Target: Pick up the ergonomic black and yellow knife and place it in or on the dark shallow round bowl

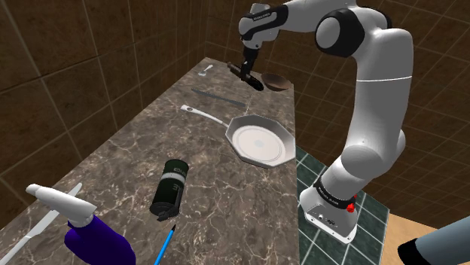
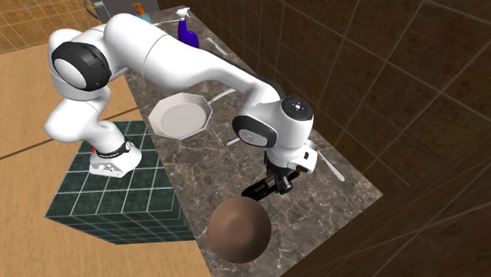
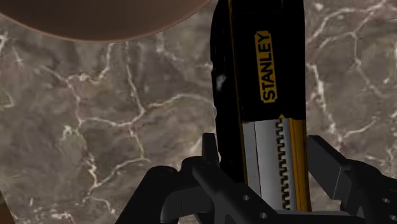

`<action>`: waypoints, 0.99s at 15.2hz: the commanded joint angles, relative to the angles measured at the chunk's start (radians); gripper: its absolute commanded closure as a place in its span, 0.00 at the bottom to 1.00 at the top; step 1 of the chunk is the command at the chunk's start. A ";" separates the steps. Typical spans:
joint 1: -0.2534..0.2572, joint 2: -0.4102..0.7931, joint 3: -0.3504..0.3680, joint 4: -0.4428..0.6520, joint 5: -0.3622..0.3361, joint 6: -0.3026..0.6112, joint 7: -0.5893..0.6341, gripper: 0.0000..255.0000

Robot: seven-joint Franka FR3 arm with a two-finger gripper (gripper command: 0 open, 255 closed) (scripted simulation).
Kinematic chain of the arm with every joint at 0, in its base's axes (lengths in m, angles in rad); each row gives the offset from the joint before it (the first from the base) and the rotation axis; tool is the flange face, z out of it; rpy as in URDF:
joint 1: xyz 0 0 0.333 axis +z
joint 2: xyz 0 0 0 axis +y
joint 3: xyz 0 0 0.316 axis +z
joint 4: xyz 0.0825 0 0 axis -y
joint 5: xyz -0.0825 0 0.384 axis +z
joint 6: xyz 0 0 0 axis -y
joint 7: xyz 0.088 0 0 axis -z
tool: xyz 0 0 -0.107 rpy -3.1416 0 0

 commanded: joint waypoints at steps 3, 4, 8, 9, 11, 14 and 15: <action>0.000 -0.017 -0.003 0.029 -0.004 -0.046 0.002 1.00; 0.000 -0.021 -0.003 0.037 -0.005 -0.057 0.002 1.00; 0.000 -0.035 -0.005 0.070 -0.009 -0.104 0.004 1.00; 0.000 -0.038 -0.006 0.079 -0.010 -0.116 0.004 1.00; 0.000 -0.043 -0.007 0.098 -0.011 -0.140 0.004 1.00; -0.001 -0.049 -0.008 0.129 -0.013 -0.177 0.005 1.00; -0.002 -0.051 -0.008 0.140 -0.013 -0.189 0.005 1.00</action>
